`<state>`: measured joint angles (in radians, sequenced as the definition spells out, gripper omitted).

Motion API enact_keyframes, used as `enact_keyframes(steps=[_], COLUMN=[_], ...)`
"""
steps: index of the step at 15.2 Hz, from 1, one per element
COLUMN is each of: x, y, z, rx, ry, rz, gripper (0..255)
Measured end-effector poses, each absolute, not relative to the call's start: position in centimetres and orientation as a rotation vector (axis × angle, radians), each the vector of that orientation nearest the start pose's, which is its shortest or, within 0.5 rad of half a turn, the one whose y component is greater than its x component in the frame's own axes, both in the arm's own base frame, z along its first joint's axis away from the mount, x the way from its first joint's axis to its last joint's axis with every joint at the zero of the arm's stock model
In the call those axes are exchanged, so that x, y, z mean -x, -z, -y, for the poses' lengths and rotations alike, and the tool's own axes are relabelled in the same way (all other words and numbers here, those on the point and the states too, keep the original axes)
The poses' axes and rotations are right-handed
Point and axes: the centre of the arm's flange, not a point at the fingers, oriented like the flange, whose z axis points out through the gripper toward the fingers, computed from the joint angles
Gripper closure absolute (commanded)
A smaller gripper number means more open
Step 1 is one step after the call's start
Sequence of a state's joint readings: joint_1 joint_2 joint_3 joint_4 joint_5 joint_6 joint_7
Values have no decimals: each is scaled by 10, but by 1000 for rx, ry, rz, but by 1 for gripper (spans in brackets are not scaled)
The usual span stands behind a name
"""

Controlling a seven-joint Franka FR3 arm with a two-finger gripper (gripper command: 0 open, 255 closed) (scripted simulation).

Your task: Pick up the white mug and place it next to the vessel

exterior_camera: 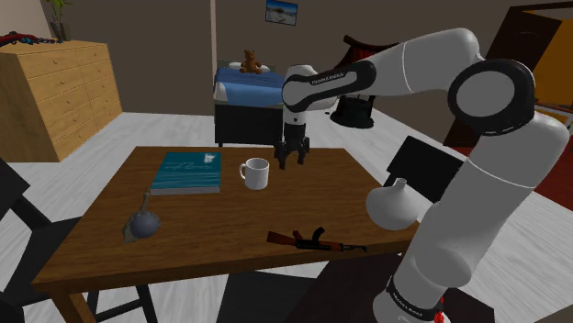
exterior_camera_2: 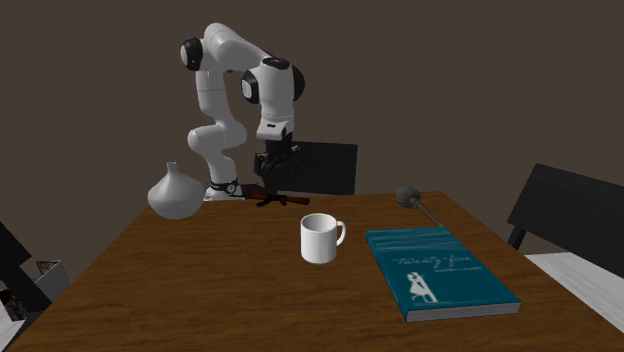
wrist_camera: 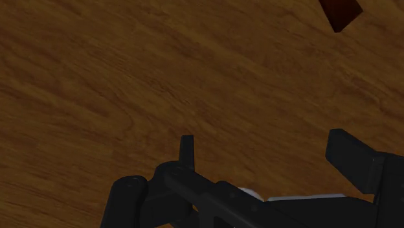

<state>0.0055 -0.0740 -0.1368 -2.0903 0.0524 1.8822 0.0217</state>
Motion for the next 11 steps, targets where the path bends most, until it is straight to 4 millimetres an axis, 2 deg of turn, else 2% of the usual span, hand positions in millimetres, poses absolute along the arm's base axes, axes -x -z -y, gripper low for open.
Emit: enact_keyframes(steps=[11], x=[-636], y=[-396], z=[99], rx=[3098], ry=[-143], rz=[-264], gripper=[0])
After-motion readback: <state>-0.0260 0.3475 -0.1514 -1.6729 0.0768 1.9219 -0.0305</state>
